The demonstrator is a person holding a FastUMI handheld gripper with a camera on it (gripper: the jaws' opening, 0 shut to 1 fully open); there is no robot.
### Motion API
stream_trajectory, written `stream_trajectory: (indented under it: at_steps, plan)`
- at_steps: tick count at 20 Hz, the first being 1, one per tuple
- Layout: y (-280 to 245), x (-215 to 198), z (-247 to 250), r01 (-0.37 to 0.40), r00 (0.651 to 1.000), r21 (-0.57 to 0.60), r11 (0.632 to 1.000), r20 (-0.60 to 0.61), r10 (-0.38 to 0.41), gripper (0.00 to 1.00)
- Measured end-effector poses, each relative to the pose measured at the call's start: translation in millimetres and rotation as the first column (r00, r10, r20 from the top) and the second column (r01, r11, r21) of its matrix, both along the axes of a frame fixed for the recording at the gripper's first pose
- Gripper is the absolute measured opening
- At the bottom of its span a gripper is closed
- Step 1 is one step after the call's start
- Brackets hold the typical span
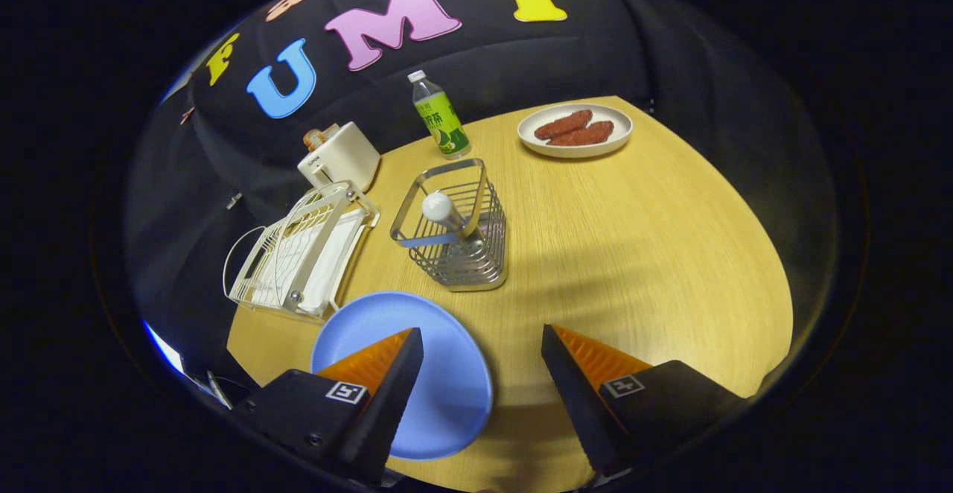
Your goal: Take the plate from the dish rack, then take the spoon from the basket and place it into the plate.
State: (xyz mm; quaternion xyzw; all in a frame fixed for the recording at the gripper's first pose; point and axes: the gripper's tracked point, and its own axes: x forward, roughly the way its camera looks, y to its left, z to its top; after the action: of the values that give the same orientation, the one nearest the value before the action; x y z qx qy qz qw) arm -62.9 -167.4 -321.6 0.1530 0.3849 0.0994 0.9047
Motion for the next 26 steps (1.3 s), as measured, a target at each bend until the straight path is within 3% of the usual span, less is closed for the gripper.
stream_trajectory:
  at_steps: [7, 14, 17, 21, 24, 26]
  plan:
    - [-8, 16, 41, -0.025, 0.976, -0.075, 0.997, 0.215, 0.04, 0.99]
    - [-8, 52, 77, -0.016, 0.89, -0.126, 0.992, 0.451, 0.072, 0.98]
    - [4, 69, 85, -0.027, 0.857, -0.128, 0.991, 0.507, 0.089, 0.98]
    - [17, 95, 73, -0.056, 0.847, -0.141, 0.988, 0.518, 0.122, 0.97]
    - [19, 104, 62, -0.075, 0.844, -0.168, 0.983, 0.514, 0.152, 0.69]
    - [26, 107, 57, -0.098, 0.836, -0.185, 0.978, 0.519, 0.182, 0.71]
